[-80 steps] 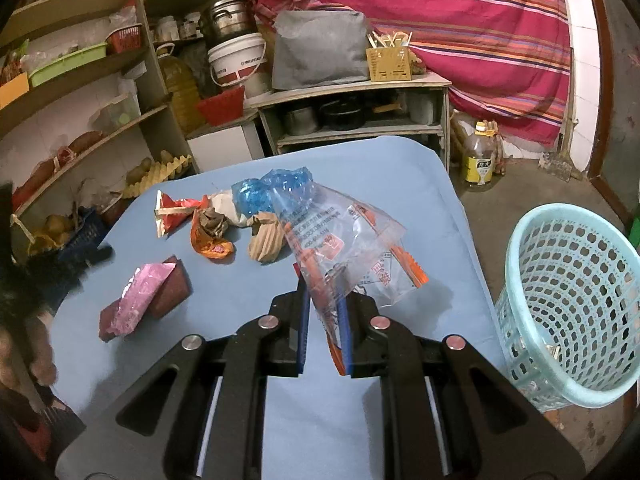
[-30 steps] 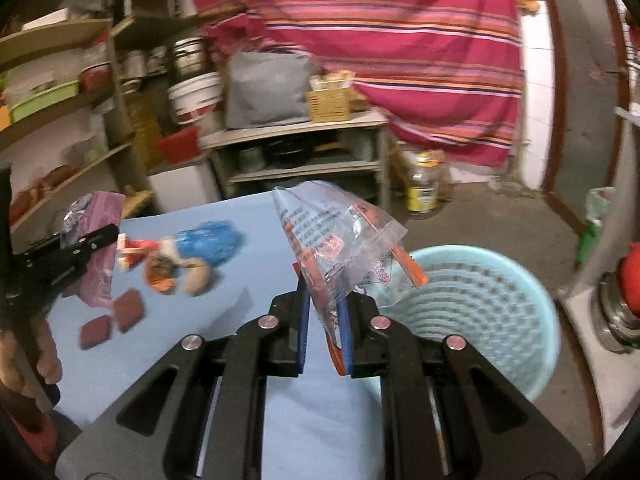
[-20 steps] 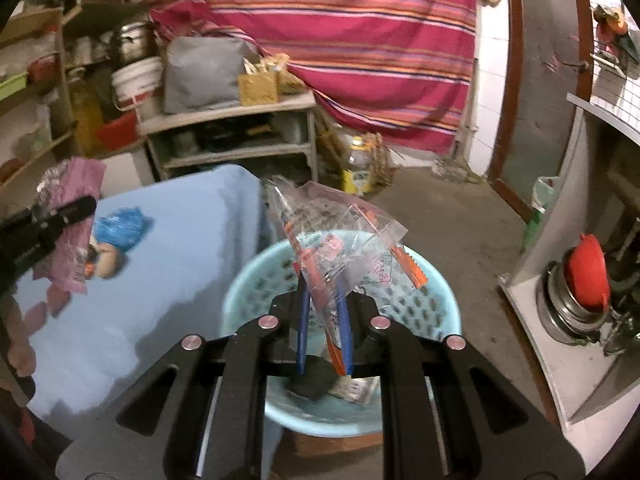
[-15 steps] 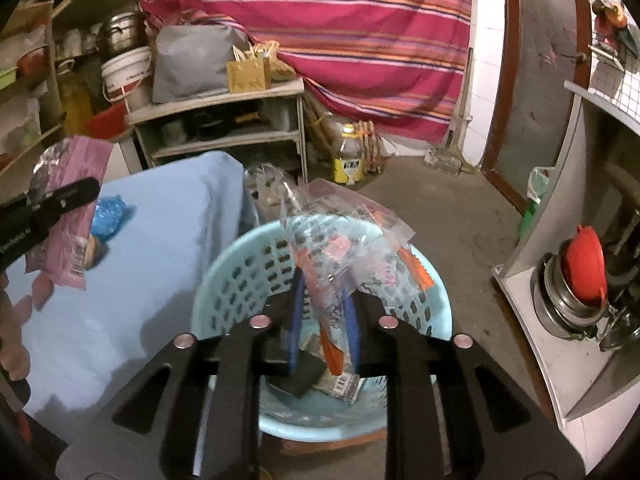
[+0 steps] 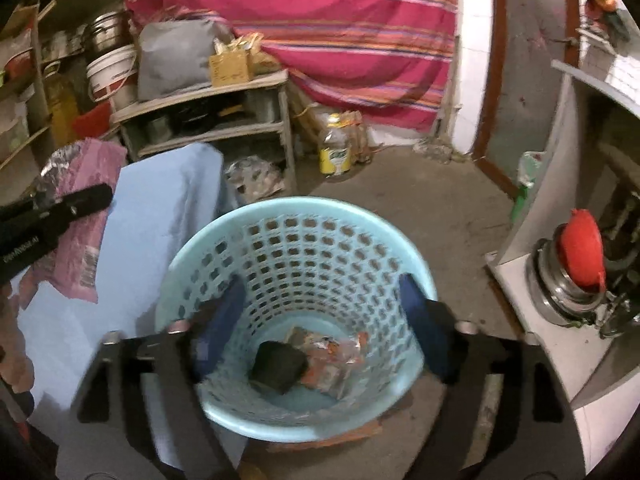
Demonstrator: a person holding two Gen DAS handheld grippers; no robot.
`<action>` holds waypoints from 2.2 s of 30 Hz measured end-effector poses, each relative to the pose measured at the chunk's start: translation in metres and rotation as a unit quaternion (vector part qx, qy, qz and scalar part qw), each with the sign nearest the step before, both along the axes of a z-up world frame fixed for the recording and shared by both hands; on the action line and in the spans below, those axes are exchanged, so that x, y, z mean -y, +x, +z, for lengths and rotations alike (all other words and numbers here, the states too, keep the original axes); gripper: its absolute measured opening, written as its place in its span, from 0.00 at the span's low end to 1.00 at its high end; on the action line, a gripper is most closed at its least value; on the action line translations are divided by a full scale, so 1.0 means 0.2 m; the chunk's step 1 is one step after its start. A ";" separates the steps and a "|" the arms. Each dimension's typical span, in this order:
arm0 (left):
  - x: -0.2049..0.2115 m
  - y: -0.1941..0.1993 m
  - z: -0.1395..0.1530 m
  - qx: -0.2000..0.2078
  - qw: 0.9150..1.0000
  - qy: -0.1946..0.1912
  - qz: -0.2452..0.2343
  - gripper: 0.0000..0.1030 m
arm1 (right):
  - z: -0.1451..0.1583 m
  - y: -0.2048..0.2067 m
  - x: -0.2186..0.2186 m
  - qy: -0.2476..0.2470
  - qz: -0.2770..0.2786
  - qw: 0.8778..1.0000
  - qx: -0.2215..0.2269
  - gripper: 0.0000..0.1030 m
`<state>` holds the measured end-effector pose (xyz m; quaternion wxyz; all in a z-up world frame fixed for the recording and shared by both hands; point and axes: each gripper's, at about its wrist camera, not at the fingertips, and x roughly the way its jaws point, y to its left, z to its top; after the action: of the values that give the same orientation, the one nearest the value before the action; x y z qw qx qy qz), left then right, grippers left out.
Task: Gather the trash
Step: 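Carry both items to the basket and open the right tool to drop the bag, then lower the pink foil wrapper into the basket and open the left tool, then move both tools back over the table toward the brown scouring pads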
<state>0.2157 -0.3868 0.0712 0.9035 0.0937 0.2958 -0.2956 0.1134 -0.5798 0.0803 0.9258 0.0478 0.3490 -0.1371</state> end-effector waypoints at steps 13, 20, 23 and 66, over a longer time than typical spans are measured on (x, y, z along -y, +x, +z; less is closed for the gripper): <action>0.32 0.03 -0.06 -0.044 0.997 -0.015 -0.067 0.15 | -0.03 -0.11 0.17 -0.004 -0.056 0.998 -0.003 0.89; 0.34 0.06 -0.12 -0.043 0.998 -0.002 -0.053 0.60 | -0.05 -0.11 0.18 -0.001 -0.060 0.998 -0.007 0.89; 0.28 0.07 -0.12 -0.048 0.998 -0.004 -0.049 0.61 | -0.05 -0.09 0.15 -0.002 -0.057 0.998 -0.009 0.89; -2.03 0.03 -0.54 -0.108 0.977 0.049 0.175 0.94 | -0.32 0.52 -1.64 0.035 0.168 0.985 -0.030 0.96</action>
<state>0.2207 0.0199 -0.0377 0.8981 0.0523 0.4181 -0.1260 0.2172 -0.2521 0.0154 0.9225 0.0163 0.3844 0.0315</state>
